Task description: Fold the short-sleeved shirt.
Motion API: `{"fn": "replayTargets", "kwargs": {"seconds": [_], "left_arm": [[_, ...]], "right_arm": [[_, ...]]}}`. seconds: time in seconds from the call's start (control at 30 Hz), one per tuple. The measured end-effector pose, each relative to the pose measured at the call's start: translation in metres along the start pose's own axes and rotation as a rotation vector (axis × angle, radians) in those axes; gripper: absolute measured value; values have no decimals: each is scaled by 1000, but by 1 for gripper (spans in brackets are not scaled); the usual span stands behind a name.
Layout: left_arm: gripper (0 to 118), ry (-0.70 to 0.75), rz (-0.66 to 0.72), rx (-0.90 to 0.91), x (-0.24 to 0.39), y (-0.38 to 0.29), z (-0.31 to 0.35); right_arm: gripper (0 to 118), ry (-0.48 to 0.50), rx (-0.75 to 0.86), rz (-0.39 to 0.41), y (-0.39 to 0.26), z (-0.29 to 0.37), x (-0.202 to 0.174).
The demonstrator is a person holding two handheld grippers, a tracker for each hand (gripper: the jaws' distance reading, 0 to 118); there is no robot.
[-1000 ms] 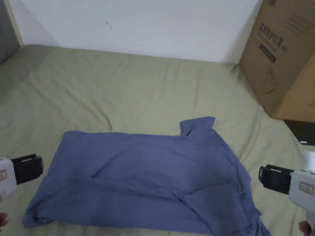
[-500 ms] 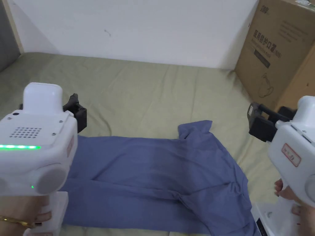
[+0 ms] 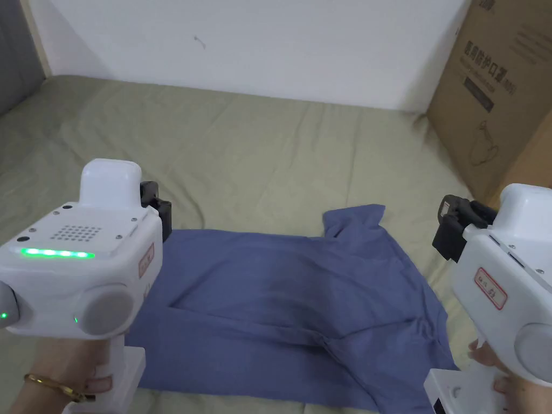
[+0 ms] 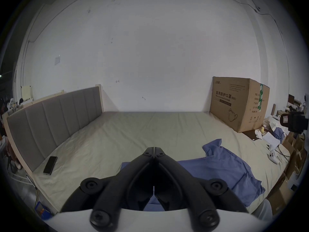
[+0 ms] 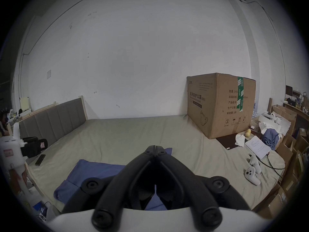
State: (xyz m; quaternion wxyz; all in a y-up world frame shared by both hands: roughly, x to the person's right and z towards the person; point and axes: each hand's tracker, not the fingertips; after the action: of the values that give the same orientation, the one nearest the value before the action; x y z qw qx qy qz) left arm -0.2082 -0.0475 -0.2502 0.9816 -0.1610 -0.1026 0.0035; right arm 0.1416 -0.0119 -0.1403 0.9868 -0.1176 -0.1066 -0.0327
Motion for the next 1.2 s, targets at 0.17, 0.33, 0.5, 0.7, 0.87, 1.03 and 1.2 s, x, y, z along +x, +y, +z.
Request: {"fn": "replayTargets", "kwargs": {"seconds": [0.17, 0.33, 0.5, 0.7, 0.87, 1.03, 1.2], "left_arm": [[93, -10, 82, -187, -37, 15, -64], [108, 65, 105, -335, -75, 24, -144], [108, 131, 156, -582, -107, 3, -232], [108, 207, 199, -785, -130, -47, -310], [87, 234, 159, -818, -126, -71, -334], [2, 191, 99, -812, -112, -74, -326], [2, 180, 182, -714, -119, -56, -302]], "right_arm": [[0, 8, -39, 18, -4, -24, -2], [0, 7, -89, 34, -9, -54, -7], [0, -10, -149, 40, -19, -91, -11], [0, -23, -255, 80, -38, -128, -12], [0, -46, -303, 99, -55, -146, -4], [0, -72, -333, 113, -62, -153, 5], [0, -82, -362, 68, -46, -166, 20]]}}
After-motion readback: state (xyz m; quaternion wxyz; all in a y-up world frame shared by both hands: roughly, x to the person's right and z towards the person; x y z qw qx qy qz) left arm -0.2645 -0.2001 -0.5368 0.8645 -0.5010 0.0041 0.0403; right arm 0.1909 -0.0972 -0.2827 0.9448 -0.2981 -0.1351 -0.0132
